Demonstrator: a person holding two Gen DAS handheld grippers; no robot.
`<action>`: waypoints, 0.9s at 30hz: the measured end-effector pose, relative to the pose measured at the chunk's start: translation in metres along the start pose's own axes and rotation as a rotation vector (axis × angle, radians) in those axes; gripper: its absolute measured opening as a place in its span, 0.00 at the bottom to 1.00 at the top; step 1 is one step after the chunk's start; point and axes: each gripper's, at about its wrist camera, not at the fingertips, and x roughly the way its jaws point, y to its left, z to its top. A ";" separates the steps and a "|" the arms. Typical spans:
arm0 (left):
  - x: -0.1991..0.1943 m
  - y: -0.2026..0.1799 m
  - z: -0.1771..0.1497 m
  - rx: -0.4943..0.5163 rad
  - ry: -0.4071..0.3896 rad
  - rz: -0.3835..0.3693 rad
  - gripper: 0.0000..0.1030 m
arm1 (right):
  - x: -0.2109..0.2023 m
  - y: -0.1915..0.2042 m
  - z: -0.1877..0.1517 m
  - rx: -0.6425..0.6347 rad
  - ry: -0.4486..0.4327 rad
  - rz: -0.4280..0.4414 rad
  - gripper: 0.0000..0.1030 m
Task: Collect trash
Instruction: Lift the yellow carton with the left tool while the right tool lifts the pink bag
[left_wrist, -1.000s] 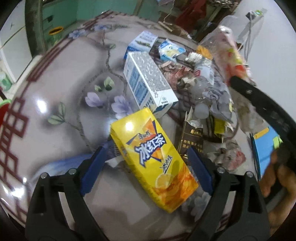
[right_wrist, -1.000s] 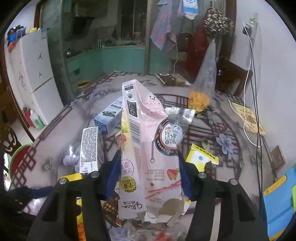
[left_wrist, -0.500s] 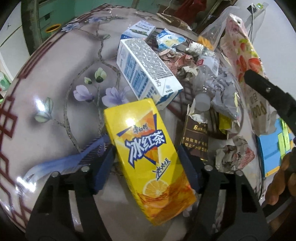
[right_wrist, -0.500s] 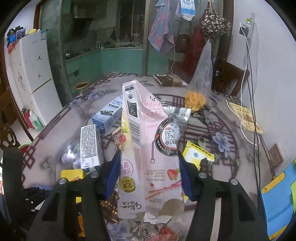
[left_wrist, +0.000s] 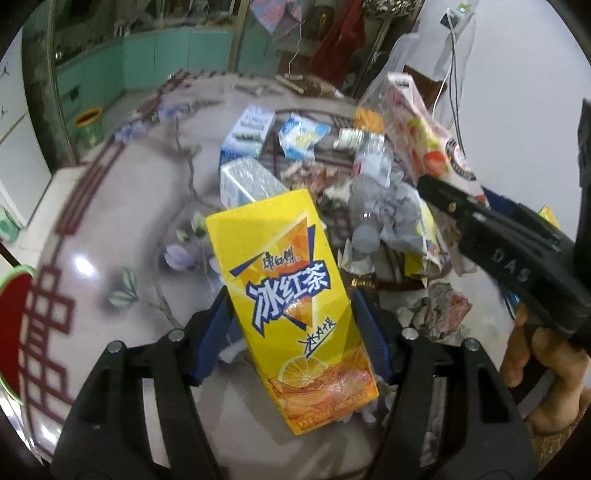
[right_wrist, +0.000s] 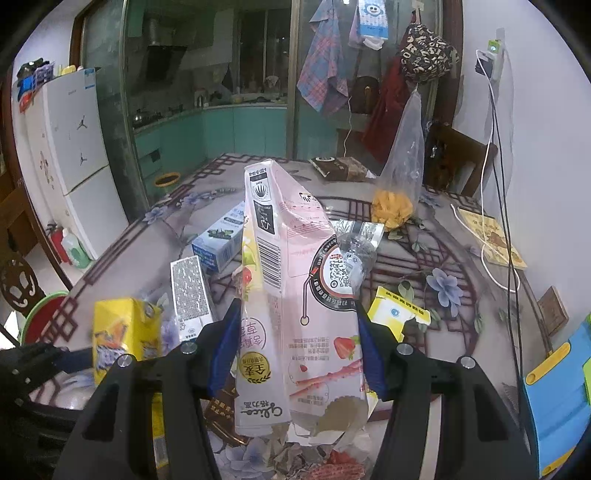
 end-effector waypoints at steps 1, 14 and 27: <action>-0.004 0.001 0.001 0.005 -0.012 0.003 0.61 | -0.001 0.000 0.000 0.004 -0.007 0.000 0.54; -0.040 0.016 0.012 0.029 -0.117 0.049 0.61 | -0.019 0.003 0.001 0.010 -0.073 0.003 0.54; -0.087 0.035 0.021 0.076 -0.236 0.074 0.61 | -0.040 0.022 0.001 -0.042 -0.122 -0.039 0.54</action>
